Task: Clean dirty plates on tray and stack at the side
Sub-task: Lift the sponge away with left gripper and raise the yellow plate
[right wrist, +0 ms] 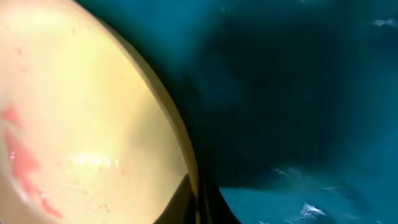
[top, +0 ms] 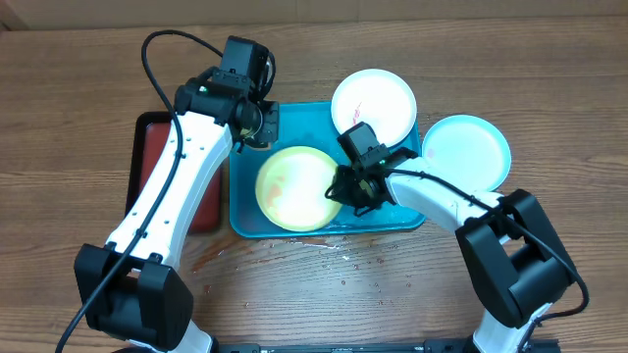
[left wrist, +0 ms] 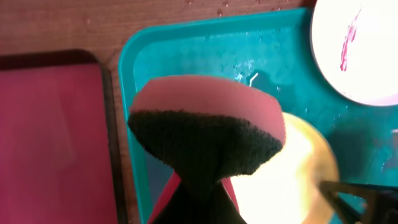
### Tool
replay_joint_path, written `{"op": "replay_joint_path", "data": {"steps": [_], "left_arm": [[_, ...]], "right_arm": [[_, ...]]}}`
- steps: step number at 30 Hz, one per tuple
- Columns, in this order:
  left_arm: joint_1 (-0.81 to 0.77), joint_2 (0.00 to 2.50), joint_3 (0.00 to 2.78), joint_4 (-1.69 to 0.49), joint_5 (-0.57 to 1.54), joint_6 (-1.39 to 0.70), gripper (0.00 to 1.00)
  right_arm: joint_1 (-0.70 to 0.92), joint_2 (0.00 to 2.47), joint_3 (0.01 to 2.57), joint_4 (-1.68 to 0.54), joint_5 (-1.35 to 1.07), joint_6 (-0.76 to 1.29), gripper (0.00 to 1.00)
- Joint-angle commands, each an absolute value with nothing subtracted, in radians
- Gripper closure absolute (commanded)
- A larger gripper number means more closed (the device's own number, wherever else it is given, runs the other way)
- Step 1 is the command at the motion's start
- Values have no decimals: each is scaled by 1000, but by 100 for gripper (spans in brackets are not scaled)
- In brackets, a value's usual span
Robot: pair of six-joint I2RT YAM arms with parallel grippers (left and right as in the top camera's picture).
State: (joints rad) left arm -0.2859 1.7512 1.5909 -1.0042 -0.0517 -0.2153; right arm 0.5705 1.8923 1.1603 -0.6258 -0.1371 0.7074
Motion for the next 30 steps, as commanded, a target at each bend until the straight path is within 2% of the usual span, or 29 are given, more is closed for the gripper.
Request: {"op": "replay_joint_path", "data": {"steps": [1,11,17,30], "left_arm": [[-282,1745,1586,-1008,-25,-241,96],[-282,1745,1586,-1009,-25,-261,96],[-282,1745,1586,-1010,-24,-275,96],[-282,1745,1586,-1012,1,-278,96]], "right_arm": [[603,1820,1248,-725,111,672,96],[744,1783,1399,-1017,689,679,96],[835,1752,1416,-1159,1003,820,96],[955,1685,1416,-1254,1390,845,96]]}}
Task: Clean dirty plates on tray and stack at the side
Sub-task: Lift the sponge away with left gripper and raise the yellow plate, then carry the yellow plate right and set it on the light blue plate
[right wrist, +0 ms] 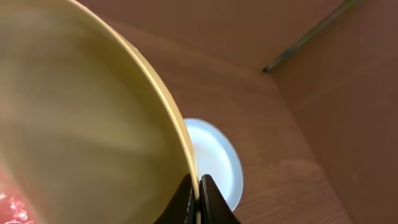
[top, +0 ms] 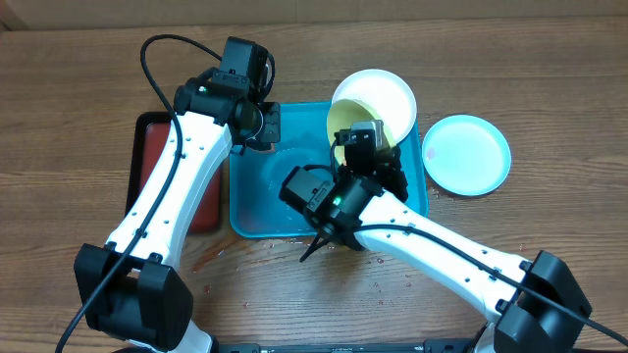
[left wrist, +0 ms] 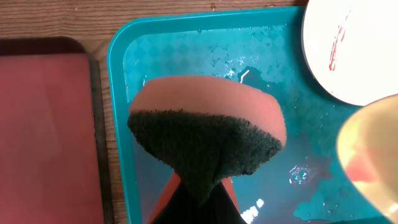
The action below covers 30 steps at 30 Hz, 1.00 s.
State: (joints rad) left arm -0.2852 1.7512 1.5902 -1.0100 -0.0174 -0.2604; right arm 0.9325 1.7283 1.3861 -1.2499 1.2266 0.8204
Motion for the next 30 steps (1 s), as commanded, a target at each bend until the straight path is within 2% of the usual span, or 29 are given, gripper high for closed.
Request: {"op": "replay_joint_path", "data": {"steps": [1,8,25,30], "left_arm": [[-282,1745,1586,-1012,1,-278,96],[-282,1745,1586,-1018,1,-278,96],[-282,1745,1586,-1018,1,-278,96],[-282,1745,1586,-1017,21,-278,96]], "right_arm": [[961,1684,1416,-1260,1410,845,96],[1011,1683,1417,-1290,1573,835,96],[1039,1683,1419,-1292,1573,833,96],[1014,1683,1419,-1288,1485,942,96]]}}
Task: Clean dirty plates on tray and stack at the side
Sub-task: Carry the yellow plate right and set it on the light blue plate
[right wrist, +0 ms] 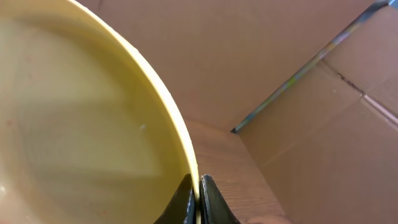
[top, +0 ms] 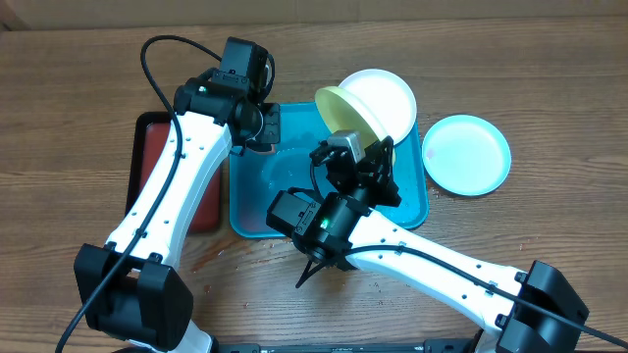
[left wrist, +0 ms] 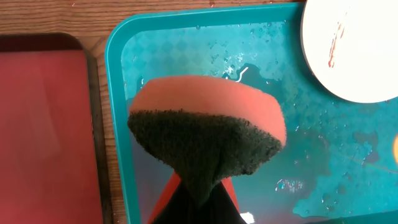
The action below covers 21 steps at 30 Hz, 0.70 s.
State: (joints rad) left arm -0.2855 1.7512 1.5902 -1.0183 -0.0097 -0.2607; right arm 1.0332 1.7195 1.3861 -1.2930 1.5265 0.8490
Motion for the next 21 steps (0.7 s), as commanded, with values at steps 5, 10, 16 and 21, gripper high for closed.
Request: {"op": "replay_joint_path", "data": {"steps": [5,10,16,21], "left_arm": [[-282,1745,1586,-1017,27,-278,96],[-282,1745,1586,-1017,27,-278,96],[-282,1746,1586,-1017,27,-278,96],[-282,1745,1586,-1016,28,-278,96]], "right_arm": [[907,1683,1419,-1264,1114,974,96],[705,1683,1419,-1100,469,637,96],[493,1683,1419,-983,16,449,96],[273,1683,1419,-981,-172,440,96]]}}
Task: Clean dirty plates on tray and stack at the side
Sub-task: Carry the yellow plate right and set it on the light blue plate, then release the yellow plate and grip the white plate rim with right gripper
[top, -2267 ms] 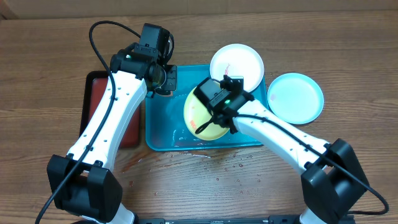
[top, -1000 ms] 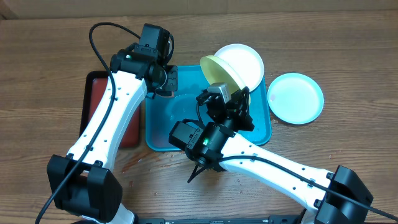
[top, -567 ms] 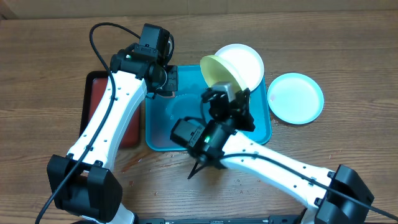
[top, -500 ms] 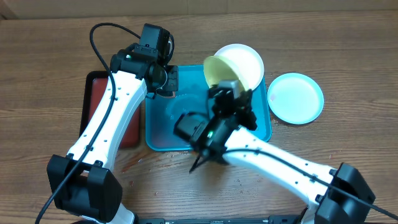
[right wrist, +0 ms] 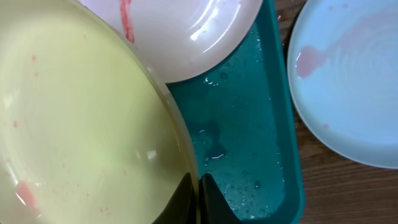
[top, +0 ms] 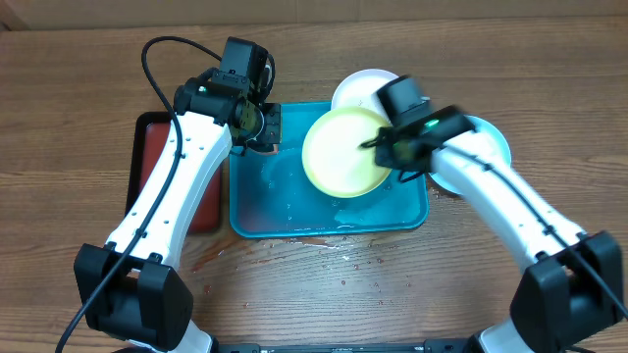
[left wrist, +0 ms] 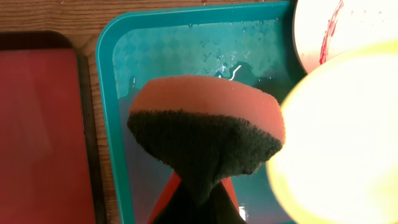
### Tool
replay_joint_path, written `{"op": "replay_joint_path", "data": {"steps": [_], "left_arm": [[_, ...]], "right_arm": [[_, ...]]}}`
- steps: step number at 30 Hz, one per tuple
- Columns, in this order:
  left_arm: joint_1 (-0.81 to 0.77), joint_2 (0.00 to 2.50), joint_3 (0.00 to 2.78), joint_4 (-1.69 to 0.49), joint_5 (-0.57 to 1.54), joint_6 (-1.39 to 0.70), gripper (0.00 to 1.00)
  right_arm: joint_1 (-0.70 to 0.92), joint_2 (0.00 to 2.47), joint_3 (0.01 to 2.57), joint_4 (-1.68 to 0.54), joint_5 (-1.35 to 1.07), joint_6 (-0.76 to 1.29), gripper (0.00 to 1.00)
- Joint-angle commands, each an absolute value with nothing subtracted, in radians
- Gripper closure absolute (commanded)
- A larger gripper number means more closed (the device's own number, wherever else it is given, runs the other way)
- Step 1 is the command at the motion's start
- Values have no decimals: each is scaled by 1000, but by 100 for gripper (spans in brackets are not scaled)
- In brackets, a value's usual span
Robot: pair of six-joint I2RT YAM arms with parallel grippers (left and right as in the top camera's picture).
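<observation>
My right gripper [right wrist: 199, 186] is shut on the right rim of a yellow plate [top: 343, 152] and holds it face up over the right half of the teal tray [top: 270, 211]. Faint pink specks show on the yellow plate [right wrist: 81, 124]. It partly covers a white plate [top: 355, 88] with a red streak at the tray's back right corner. My left gripper [left wrist: 199, 202] is shut on a pink sponge [left wrist: 205, 121] with a dark scrub face, over the tray's back left, just left of the yellow plate. A light blue plate [right wrist: 351, 81] lies on the table right of the tray.
A red tray [top: 147, 167] lies left of the teal tray. Water drops and suds cover the teal tray's floor [right wrist: 249, 155], and some wet the wood in front of it. The right arm crosses over the blue plate.
The yellow plate stood on edge, raised over the tray's back; now it lies face up over the tray's right half, with the right arm reaching in from the right. The sponge has barely moved.
The yellow plate first lay in the tray with my right gripper shut on its rim. Then it was lifted and tipped up near the white plate, and later stood on edge higher up. Now it is held face up over the tray. My left gripper held the sponge throughout.
</observation>
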State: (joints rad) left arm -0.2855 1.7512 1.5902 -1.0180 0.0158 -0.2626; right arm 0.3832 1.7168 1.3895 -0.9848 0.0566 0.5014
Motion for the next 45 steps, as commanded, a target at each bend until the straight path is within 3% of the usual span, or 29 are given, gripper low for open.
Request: {"op": "replay_joint_path", "data": {"steps": [1,7,15,24,29,30,40,45], "left_arm": [[-282,1746,1586,-1016,27,-278,96],[-286,1746,1586,-1017,27,-278,96],[-288,1746,1586,-1015,27,-278,96],[-289,1746,1586,-1017,27,-278,96],[-289,1746,1586,-1018,27,-278,96],[-289,1746,1586,-1019,27,-278,96],[-289,1746,1586,-1022,27,-277,96],[-289,1746,1586,-1016,27,-278,96]], "right_arm": [[229,1683,1419,-987,-186,440,96],[-62,1695,1416,-1032,-159,441,96],[-268,1772,1314,-984,-87,445,96],[-279,1796,1209,-862,-41,448,96],[-279,1796,1207,-831,-38,448,60],[-279,1796,1213,-832,-58,447,59],[-183,1796,1310,-733,-501,442,59],[-20,1796,1308,-641,-316,613,59]]}}
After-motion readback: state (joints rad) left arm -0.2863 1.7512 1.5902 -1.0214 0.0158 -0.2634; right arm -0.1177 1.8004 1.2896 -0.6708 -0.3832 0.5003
